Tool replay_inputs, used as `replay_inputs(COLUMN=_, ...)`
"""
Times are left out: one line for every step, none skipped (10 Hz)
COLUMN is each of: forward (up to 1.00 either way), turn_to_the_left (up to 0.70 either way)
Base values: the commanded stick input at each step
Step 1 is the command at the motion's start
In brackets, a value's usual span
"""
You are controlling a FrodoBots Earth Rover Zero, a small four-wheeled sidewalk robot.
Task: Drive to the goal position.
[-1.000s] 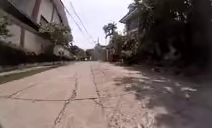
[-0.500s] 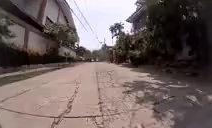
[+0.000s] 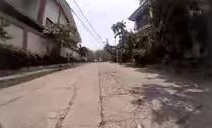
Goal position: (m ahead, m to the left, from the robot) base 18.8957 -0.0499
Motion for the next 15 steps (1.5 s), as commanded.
replay_inputs(forward=1.0, turn_to_the_left=0.03)
replay_inputs(forward=1.0, turn_to_the_left=0.03)
replay_inputs(forward=1.0, turn_to_the_left=0.03)
replay_inputs(forward=1.0, turn_to_the_left=0.03)
replay_inputs(forward=1.0, turn_to_the_left=0.03)
replay_inputs(forward=1.0, turn_to_the_left=0.03)
replay_inputs(forward=1.0, turn_to_the_left=0.03)
replay_inputs(forward=1.0, turn_to_the_left=0.03)
replay_inputs(forward=1.0, turn_to_the_left=0.03)
replay_inputs(forward=1.0, turn_to_the_left=0.03)
replay_inputs(forward=1.0, turn_to_the_left=0.03)
replay_inputs(forward=1.0, turn_to_the_left=0.09)
replay_inputs(forward=1.0, turn_to_the_left=0.27)
replay_inputs(forward=1.0, turn_to_the_left=0.43)
replay_inputs(forward=1.0, turn_to_the_left=0.43)
